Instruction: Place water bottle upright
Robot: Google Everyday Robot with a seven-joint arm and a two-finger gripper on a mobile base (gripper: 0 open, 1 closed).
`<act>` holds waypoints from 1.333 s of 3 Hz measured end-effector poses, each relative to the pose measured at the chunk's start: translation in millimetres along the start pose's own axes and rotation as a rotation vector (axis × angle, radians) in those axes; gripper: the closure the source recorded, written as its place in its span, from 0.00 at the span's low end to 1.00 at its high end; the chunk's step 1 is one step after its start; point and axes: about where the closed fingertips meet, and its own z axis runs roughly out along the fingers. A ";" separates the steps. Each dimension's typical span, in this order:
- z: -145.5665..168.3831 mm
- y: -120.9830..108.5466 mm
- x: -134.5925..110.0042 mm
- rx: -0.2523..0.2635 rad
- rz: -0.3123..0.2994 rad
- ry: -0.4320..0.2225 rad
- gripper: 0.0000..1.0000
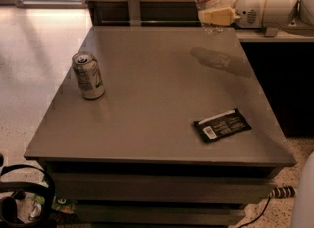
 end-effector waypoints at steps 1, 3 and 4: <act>-3.0 -0.1 7.2 -0.016 -0.070 -0.071 1.00; 6.9 -7.0 27.8 -0.063 -0.132 -0.197 1.00; 15.0 -7.3 35.5 -0.083 -0.134 -0.200 1.00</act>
Offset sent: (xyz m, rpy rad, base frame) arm 0.0043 -0.0169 -0.0314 0.0957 -0.2414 0.1071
